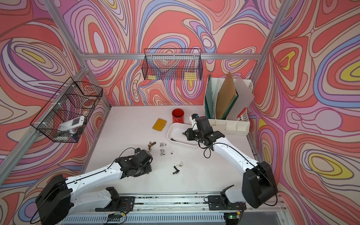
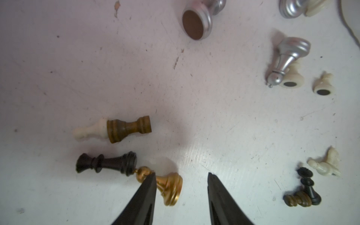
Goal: Put the chess pieces into the storage box
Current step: Pick up the chess piece at the center of the board.
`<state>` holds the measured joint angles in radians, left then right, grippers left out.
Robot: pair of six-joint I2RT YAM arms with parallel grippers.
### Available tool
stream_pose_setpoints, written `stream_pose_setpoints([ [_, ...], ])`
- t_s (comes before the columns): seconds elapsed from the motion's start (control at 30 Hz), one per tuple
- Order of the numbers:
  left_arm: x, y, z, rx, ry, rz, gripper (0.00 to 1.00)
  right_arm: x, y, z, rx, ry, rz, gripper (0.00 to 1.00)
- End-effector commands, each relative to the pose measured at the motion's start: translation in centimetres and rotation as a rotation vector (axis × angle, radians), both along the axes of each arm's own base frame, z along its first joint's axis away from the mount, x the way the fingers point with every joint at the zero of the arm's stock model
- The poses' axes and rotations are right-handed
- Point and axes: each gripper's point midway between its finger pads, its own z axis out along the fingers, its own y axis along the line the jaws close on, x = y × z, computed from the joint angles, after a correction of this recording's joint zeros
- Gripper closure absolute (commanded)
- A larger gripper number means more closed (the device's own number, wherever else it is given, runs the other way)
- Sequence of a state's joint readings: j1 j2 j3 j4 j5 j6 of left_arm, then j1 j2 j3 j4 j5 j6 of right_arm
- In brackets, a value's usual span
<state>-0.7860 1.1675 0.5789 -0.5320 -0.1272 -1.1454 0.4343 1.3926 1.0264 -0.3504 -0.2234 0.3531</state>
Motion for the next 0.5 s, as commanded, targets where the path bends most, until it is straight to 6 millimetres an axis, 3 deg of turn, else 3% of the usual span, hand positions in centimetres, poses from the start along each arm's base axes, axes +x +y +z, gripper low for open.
stream_pose_setpoints([
  [0.0,-1.0,1.5,-0.8,0.045,0.028,0.03,0.52,0.3,0.5,0.1,0.014,-0.003,0.014,0.73],
  [0.13,-1.8,2.0,-1.4,0.04,0.051,0.05,0.52,0.4,0.7,0.0,0.021,0.0,0.021,0.73],
  [0.47,-1.4,1.2,-2.0,0.051,0.061,0.002,0.52,0.5,1.1,-0.8,0.022,0.019,0.032,0.73],
])
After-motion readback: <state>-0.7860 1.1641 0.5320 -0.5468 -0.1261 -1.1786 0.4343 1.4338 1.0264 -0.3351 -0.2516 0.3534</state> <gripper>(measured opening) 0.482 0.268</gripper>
